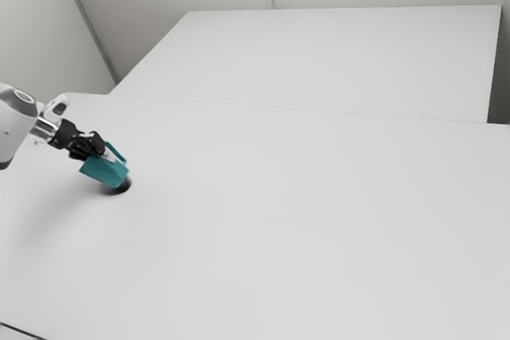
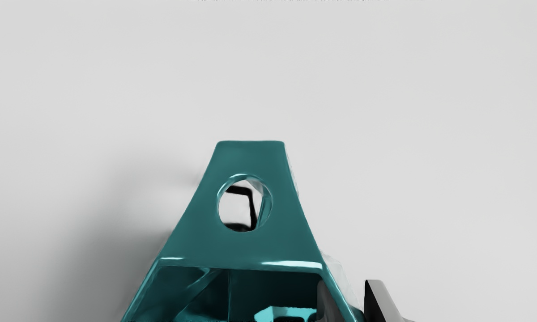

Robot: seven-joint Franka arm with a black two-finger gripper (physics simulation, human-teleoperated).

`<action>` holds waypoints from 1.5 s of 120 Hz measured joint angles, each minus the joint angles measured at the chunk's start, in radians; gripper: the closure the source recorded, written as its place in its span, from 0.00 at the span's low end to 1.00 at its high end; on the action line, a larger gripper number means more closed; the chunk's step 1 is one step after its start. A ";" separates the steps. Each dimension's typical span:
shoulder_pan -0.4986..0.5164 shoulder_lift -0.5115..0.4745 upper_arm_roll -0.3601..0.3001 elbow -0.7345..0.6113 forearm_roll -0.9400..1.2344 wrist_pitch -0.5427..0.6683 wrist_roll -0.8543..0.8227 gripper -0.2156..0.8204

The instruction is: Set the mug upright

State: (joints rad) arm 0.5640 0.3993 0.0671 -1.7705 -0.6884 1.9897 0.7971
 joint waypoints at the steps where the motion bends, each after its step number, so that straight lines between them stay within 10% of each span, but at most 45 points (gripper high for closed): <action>1: -0.001 0.000 0.000 0.000 0.000 0.000 0.000 0.90; 40: -0.120 -0.085 -0.019 -0.013 0.184 0.022 -0.073 0.92; 105: -0.365 -0.363 -0.138 -0.294 0.752 0.145 -0.682 0.95; 180: -0.381 -0.322 -0.194 -0.380 0.779 0.216 -1.228 0.96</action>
State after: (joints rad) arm 0.1829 0.0772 -0.1272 -2.1509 0.0905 2.2054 -0.4308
